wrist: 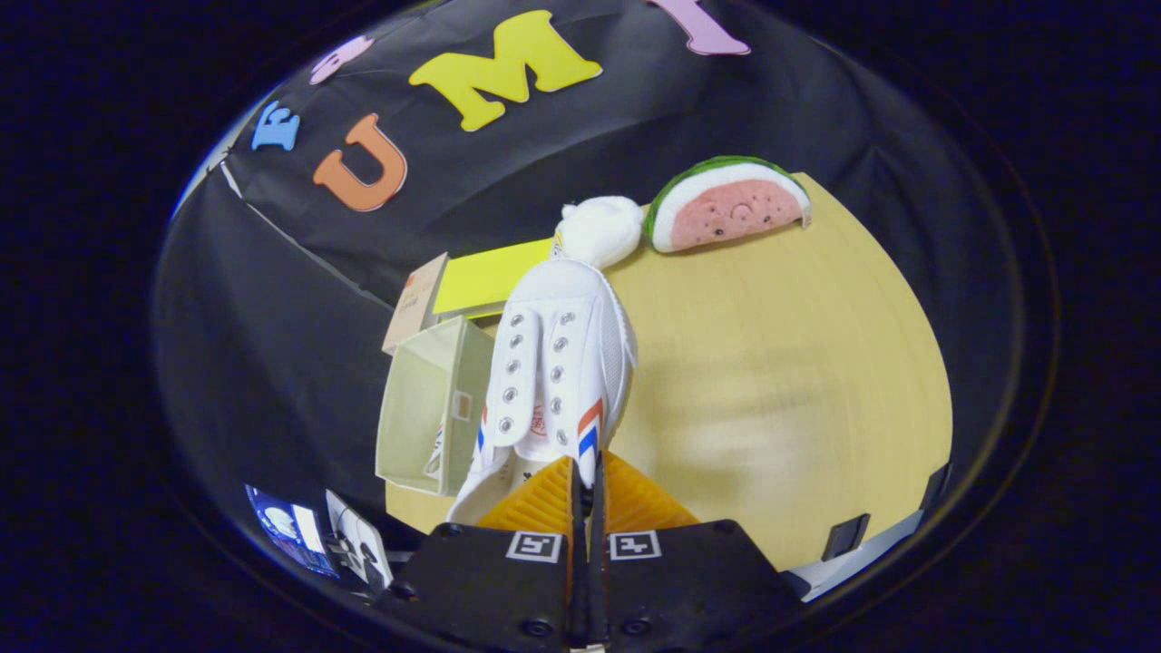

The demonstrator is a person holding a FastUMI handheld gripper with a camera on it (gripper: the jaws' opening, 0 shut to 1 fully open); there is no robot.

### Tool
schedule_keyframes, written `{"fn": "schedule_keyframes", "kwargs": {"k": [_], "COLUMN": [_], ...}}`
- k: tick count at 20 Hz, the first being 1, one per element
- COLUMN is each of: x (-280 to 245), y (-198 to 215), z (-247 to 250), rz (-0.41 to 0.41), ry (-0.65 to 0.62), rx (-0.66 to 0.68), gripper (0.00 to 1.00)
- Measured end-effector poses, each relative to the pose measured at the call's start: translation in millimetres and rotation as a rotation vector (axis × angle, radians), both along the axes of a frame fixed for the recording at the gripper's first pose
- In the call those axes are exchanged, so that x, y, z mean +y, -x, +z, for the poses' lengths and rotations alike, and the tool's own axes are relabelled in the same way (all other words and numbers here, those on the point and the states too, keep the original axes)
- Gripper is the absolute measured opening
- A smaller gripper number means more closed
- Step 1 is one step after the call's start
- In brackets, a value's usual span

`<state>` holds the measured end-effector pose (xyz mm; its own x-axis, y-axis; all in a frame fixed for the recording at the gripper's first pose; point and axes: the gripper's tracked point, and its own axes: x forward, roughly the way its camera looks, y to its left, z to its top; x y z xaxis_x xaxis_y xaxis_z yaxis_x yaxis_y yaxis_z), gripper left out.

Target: Open the storage box then place both shoes into the box .Put the left shoe in first, then the right shoe, with the right side of both shoes facing outward in a uniform manner.

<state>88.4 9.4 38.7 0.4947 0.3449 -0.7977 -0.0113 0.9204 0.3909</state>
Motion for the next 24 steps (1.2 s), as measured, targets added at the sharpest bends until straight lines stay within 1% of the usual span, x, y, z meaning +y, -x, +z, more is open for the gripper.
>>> {"fn": "schedule_keyframes", "kwargs": {"k": [2,5,8,12,16,20,21,24], "x": [21.5,52.1,85.9,139.6,186.6,221.9,226.7,238.1], "y": [0.6,-2.1,-8.0,-19.9,-36.1,-45.6,-47.4,-52.3], "z": [9.5,12.7,4.4,-11.6,-31.5,-54.0,-59.3,-74.8], "rz": [0.023,0.036,0.058,0.086,0.075,0.065,0.074,0.050], "ry": [-0.002,0.033,0.071,0.085,0.077,0.079,0.097,0.142], "rx": [-0.005,-0.017,-0.033,-0.037,-0.051,-0.029,-0.037,-0.071], "gripper": [0.06,0.06,0.05,0.06,0.06,0.06,0.06,0.06]}}
